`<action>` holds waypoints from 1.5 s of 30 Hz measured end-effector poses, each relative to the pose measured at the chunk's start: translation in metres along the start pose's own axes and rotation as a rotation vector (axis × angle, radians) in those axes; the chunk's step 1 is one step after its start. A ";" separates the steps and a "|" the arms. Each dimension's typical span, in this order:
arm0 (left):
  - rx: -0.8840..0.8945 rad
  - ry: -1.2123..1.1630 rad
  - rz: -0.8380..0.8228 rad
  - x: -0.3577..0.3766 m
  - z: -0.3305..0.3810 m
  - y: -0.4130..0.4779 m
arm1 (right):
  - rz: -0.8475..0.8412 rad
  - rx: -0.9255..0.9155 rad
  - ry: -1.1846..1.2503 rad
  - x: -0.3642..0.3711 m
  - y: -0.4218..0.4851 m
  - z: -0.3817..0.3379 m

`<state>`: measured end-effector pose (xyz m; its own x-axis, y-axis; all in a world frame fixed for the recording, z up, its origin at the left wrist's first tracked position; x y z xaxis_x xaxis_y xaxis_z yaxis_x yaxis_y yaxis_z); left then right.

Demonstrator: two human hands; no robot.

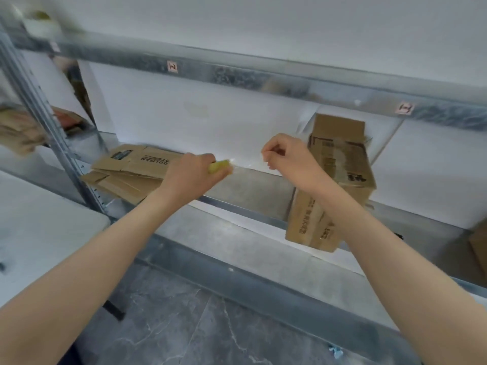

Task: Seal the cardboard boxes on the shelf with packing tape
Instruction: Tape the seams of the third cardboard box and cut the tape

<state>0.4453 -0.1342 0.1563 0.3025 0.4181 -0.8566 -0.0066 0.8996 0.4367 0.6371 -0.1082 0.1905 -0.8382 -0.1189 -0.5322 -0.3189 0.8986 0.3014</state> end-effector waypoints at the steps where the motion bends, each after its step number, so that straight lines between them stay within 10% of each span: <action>1: 0.016 0.009 0.028 -0.006 0.015 0.002 | 0.024 0.006 0.005 -0.012 -0.003 -0.002; 16: 0.282 -0.016 -0.072 -0.007 0.115 0.012 | 0.400 0.109 -0.083 -0.151 -0.059 0.036; 22: 0.201 -0.649 -0.284 0.002 0.124 -0.001 | 0.505 0.184 0.024 -0.185 -0.087 0.066; 31: 0.196 -0.468 -0.218 0.013 0.112 0.015 | 0.567 0.271 0.035 -0.197 -0.103 0.099; 36: 0.290 0.120 -0.181 0.030 0.108 0.018 | 0.515 0.320 0.028 -0.196 -0.115 0.121; 45: 0.361 0.131 -0.024 0.040 0.111 0.043 | 0.534 0.370 0.102 -0.197 -0.120 0.146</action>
<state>0.5624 -0.0930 0.1715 0.1734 0.4308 -0.8856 0.3426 0.8167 0.4644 0.9054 -0.1314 0.1440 -0.8825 0.3608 -0.3017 0.3108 0.9288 0.2018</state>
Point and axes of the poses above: each hand's wrist, its own y-axis towards the middle knuckle, its own x-axis out of the palm, z = x × y, the point moved 7 cm from there along y, towards the middle knuckle
